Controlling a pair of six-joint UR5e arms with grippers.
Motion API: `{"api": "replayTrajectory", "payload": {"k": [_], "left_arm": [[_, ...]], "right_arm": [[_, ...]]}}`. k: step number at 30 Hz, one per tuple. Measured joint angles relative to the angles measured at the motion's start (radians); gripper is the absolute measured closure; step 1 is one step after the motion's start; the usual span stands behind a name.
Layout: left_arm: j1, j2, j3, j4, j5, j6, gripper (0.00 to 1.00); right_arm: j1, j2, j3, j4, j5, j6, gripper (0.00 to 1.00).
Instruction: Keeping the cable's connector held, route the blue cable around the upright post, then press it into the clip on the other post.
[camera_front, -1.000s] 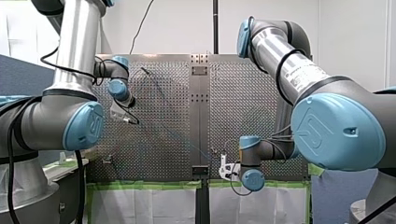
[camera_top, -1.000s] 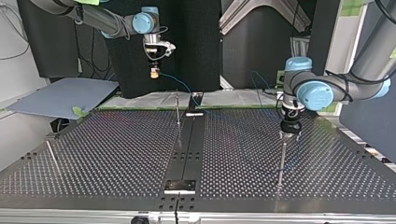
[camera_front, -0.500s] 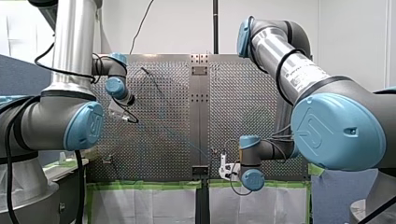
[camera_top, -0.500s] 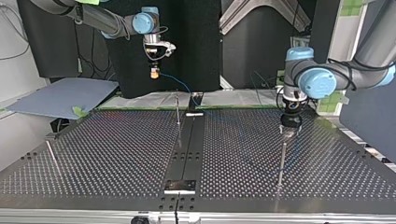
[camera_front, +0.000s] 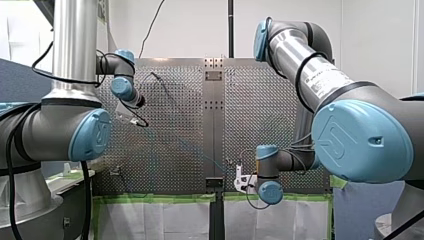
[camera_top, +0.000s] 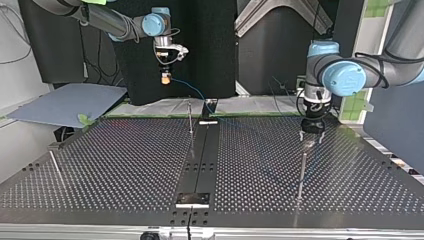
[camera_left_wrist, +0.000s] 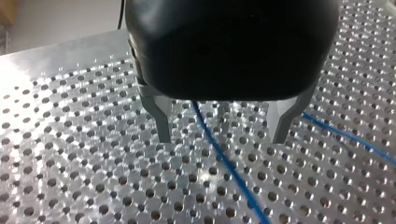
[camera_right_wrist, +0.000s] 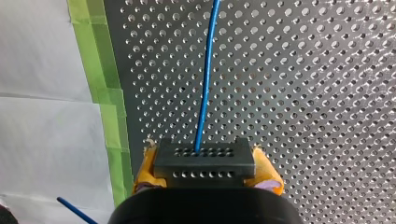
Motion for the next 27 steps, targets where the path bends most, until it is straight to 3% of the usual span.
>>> {"api": "replayTrajectory", "payload": {"k": [8, 27], "left_arm": [[-0.005, 0.053, -0.023, -0.013, 0.007, 0.009, 0.0], [-0.025, 0.238, -0.026, -0.121, 0.044, 0.08, 0.0]], "right_arm": [[0.0, 0.0, 0.0, 0.0, 0.001, 0.001, 1.0], [0.0, -0.003, -0.002, 0.001, 0.0, 0.003, 1.0]]}}
